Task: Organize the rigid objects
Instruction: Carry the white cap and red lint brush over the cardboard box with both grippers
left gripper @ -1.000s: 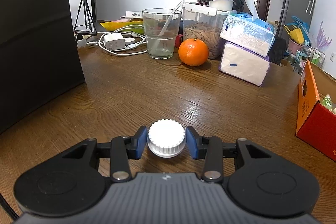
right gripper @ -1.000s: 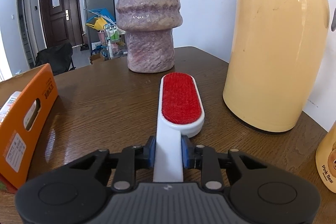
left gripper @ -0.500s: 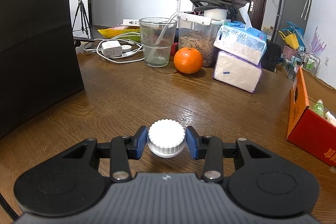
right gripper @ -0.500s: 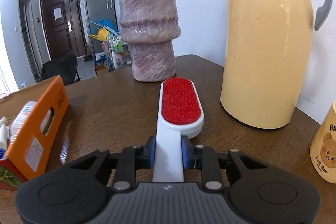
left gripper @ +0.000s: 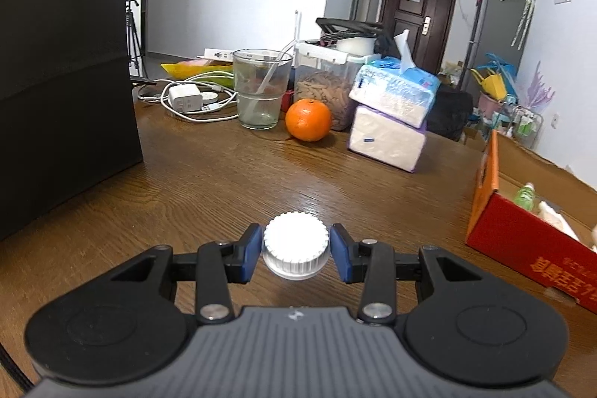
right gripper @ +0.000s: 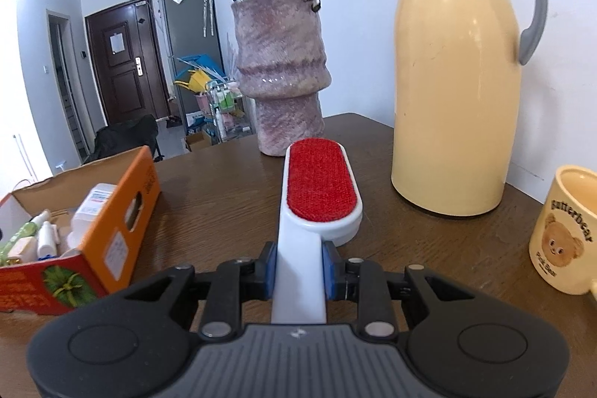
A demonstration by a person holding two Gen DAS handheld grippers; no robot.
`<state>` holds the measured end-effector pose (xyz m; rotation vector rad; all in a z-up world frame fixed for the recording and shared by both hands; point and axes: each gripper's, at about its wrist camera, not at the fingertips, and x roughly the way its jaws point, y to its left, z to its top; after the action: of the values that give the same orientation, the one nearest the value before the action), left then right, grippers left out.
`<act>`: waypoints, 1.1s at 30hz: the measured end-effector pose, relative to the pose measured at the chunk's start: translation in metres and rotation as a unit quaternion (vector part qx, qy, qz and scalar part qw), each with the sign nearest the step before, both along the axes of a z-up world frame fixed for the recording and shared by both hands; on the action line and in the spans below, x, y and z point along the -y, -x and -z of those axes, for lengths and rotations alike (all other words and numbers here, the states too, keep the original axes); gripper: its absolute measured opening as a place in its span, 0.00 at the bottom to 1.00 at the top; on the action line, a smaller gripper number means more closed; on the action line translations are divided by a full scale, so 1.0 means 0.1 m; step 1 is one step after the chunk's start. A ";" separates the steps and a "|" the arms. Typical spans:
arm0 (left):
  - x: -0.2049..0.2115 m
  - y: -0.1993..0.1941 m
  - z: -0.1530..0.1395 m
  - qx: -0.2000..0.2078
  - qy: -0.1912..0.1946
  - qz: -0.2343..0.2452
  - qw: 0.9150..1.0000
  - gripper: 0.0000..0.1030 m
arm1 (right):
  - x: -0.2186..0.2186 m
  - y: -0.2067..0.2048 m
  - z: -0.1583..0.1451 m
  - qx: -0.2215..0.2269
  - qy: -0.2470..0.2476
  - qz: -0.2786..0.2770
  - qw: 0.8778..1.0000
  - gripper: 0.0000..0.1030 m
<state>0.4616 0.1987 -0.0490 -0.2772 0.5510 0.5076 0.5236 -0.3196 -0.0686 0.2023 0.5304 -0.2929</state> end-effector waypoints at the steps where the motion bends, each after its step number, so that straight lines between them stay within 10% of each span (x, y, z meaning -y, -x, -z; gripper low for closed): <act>1: 0.02 0.03 -0.01 0.001 0.001 0.003 1.000 0.40 | -0.02 0.04 -0.01 0.002 0.000 -0.002 1.000 0.23; 33: 0.77 0.74 -0.15 0.009 -0.014 0.111 0.994 0.40 | -0.85 1.26 -0.21 0.029 0.039 -0.102 0.994 0.23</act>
<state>0.3876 0.1218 -0.0341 -0.1902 0.5482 0.2973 0.3977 -0.2350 -0.0474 0.0801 0.4775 -0.1076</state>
